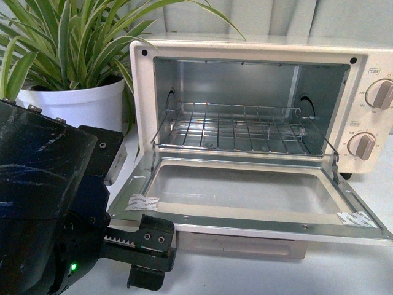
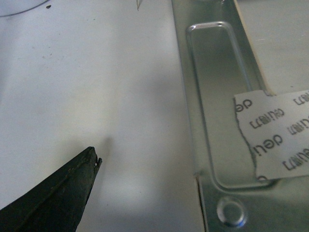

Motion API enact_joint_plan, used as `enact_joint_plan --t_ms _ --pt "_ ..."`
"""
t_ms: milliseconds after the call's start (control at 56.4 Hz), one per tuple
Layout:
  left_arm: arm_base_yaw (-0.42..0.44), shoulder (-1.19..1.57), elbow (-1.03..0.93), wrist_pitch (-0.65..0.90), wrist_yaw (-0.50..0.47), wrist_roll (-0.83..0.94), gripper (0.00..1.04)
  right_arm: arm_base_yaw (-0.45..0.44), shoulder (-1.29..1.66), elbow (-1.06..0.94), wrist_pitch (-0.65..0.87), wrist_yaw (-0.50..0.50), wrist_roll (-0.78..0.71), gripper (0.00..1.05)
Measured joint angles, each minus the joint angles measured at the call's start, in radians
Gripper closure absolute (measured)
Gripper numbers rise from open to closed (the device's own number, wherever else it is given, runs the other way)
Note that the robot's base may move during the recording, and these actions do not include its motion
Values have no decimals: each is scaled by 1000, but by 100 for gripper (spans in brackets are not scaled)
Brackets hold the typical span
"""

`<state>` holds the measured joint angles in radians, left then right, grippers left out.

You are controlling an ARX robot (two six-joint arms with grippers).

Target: Open oven

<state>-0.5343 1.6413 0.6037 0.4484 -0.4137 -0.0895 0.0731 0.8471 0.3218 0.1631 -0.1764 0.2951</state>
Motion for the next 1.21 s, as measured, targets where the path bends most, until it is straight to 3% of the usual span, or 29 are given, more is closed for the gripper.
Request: enact_joint_plan --t_ms 337,603,780,993,1206 --pt "-12 -127 -88 3 21 82 7 -31 -58 0 -46 -35 8 9" --pt "-4 -455 -268 -35 54 86 7 -66 -144 -27 -79 -66 6 9" --pt "-29 -735 -373 -35 -1 111 7 -101 -277 -109 -46 -69 -11 9" --pt "-76 -1114 -476 -181 -117 195 7 -175 -465 -185 -93 -132 -42 9" --pt "-46 -1397 -518 -385 -131 150 7 -258 -612 -247 -161 -197 -56 9"
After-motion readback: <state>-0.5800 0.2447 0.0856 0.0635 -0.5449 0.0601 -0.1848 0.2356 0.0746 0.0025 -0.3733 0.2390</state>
